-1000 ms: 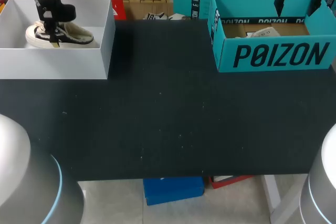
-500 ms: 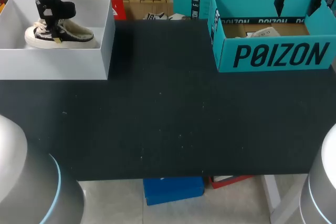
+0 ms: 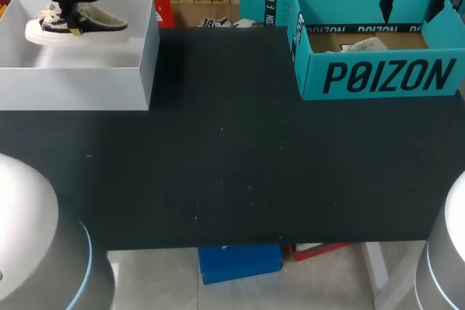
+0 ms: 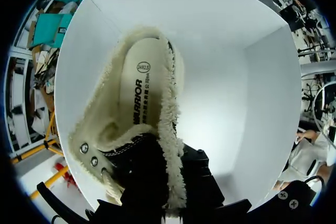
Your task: Take the shoe out of the shoebox, open the shoe tongue, remove and reinsert the insole, then place the shoe into the shoebox
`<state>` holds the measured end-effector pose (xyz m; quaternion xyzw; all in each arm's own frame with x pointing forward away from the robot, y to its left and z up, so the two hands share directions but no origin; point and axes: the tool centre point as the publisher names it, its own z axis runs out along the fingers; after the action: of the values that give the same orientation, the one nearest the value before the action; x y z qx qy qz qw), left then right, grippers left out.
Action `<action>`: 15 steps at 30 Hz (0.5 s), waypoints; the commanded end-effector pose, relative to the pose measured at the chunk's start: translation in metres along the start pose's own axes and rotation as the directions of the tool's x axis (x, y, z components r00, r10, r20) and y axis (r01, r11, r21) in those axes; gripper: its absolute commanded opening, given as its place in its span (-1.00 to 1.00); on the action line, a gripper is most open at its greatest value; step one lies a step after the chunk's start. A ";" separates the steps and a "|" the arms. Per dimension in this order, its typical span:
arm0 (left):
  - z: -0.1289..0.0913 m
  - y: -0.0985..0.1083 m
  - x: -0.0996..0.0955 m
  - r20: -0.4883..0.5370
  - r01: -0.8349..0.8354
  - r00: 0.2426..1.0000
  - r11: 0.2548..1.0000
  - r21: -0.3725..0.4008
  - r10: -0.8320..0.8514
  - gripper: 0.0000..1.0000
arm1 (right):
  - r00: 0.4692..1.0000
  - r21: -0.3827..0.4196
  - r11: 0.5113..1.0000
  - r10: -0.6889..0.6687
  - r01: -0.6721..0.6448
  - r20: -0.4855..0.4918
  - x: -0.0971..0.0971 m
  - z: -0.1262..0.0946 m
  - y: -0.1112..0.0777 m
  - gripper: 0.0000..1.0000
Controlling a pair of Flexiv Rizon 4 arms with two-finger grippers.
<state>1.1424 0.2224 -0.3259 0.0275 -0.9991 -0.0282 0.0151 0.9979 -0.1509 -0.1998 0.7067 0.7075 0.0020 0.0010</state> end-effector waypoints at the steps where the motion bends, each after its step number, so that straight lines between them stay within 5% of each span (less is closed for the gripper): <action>1: -0.048 -0.004 0.024 0.106 0.017 0.994 0.999 -0.027 -0.014 -1.00 | 1.000 0.001 1.000 0.000 0.000 0.000 0.000 0.000 0.001 1.00; 10: -0.116 -0.017 0.042 0.214 0.010 0.977 1.000 -0.020 -0.005 -1.00 | 1.000 0.001 1.000 0.000 0.000 0.000 0.000 0.000 0.001 1.00; 15: -0.156 -0.045 0.068 0.296 -0.151 0.944 0.988 0.004 0.143 -1.00 | 1.000 0.001 1.000 0.000 0.000 0.000 0.000 0.000 0.001 1.00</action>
<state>1.1192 0.1749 -0.2181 -0.0205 -0.9991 -0.0153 -0.0327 0.9979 -0.1508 -0.1998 0.7067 0.7075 0.0020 0.0010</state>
